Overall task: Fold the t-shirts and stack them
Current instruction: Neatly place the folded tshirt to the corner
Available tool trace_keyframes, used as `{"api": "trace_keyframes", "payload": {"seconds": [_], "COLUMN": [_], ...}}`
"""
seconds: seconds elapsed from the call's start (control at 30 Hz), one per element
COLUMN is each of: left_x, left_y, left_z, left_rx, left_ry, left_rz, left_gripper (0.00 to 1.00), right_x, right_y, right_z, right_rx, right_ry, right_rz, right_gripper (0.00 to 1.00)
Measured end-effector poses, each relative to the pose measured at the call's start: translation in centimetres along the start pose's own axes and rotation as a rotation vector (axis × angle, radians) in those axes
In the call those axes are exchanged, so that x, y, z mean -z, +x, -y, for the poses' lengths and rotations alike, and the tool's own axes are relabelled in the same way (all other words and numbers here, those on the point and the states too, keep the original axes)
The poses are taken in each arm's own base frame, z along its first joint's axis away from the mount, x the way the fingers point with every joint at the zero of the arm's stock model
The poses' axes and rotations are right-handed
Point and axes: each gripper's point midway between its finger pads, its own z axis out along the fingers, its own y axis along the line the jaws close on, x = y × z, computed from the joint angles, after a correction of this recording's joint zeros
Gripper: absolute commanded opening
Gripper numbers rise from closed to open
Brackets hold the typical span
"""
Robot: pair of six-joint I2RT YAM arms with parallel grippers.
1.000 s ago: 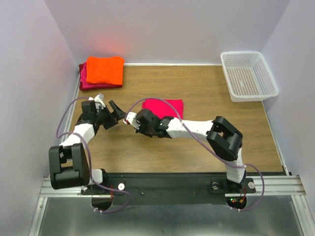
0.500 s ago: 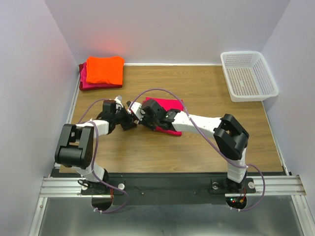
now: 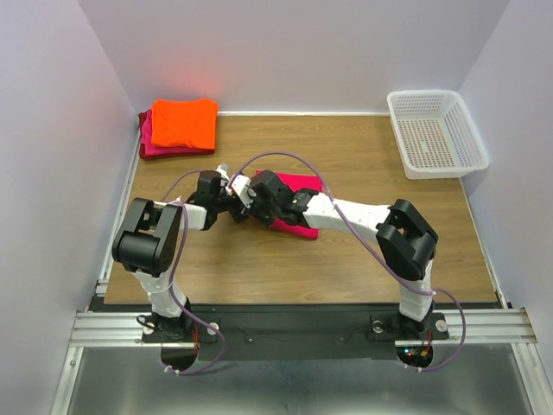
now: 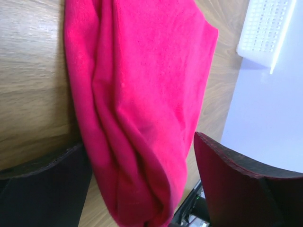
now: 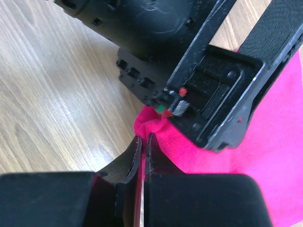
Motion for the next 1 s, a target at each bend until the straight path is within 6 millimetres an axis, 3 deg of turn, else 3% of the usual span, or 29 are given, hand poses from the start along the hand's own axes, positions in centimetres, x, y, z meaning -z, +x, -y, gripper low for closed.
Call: {"api": "trace_keyframes", "payload": {"seconds": [0.1,0.57,0.67,0.77,0.8,0.9,0.97,1.0], "left_x": [-0.6,-3.8,-4.3,-4.7,-5.0,-5.6,-5.7,-5.8], "left_y": [-0.4,-2.8,-3.1,-3.4,-3.4,-3.3,-3.5,-3.9], "left_z": [0.0,0.8,1.0,0.8,0.6,0.0,-0.3,-0.2], "left_rx": [0.019,0.028,0.02,0.011,0.007,-0.01,-0.05,-0.068], "left_ry": [-0.005,-0.029,-0.029,-0.037,-0.042,-0.069,-0.106,-0.122], "left_rz": [0.012,0.089,0.099,0.103,0.102,0.089,0.079,0.083], "left_gripper": [0.81,0.73,0.67,0.5,0.28,0.01,0.0,0.0], "right_x": [0.0,0.0,0.0,0.0,0.0,0.0,0.1,0.1], "right_y": [0.1,0.1,0.2,0.2,0.2,0.2,0.3,0.3], "right_z": [0.2,0.4,0.5,0.7,0.7,0.9,1.0,1.1], "right_rx": [-0.014,-0.055,-0.059,-0.062,-0.063,-0.067,-0.069,-0.069], "right_ry": [0.001,0.002,0.004,0.007,0.008,0.011,0.015,0.02], "right_rz": [0.0,-0.001,-0.001,-0.001,-0.001,-0.002,-0.003,-0.003], "right_gripper": [0.01,0.01,0.01,0.0,0.0,0.01,0.15,0.39]}}
